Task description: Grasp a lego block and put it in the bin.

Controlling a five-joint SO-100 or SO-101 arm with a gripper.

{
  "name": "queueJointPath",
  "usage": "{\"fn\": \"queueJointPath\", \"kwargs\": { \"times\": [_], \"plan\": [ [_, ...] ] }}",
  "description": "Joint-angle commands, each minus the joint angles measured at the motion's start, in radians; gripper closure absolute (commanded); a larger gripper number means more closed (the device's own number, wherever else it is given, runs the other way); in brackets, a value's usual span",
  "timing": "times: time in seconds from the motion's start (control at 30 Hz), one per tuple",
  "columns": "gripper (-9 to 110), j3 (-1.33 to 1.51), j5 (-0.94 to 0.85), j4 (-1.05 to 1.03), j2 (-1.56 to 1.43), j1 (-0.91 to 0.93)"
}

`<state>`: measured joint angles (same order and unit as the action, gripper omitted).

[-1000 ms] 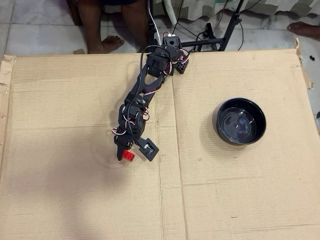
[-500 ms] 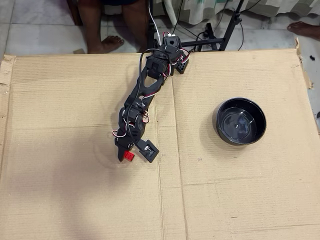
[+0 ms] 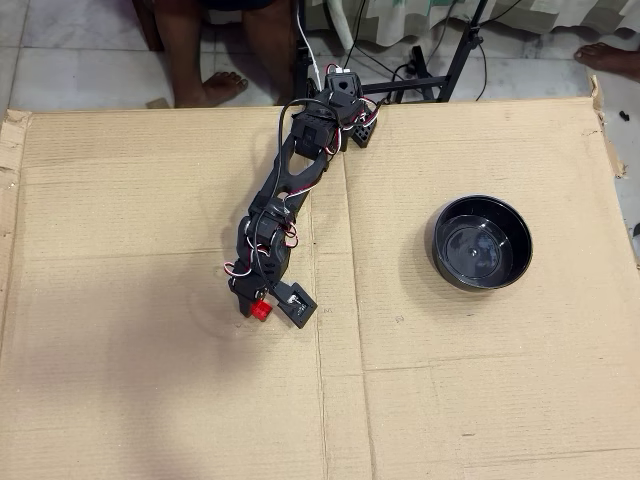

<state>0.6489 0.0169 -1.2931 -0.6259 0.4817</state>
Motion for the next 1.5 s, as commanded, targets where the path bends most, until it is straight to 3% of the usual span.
{"fn": "queueJointPath", "kwargs": {
  "times": [0.0,0.67,0.87,1.17,1.47],
  "plan": [
    [95,-0.021,0.008,-0.008,-0.046,-0.041],
    [95,-0.011,0.012,-0.41,-0.479,-0.439],
    [94,-0.011,0.115,-0.529,-0.574,-0.623],
    [94,-0.008,0.282,-0.534,-0.621,-0.969],
    [94,0.089,0.434,-0.52,-0.629,-1.157]
  ]
}}
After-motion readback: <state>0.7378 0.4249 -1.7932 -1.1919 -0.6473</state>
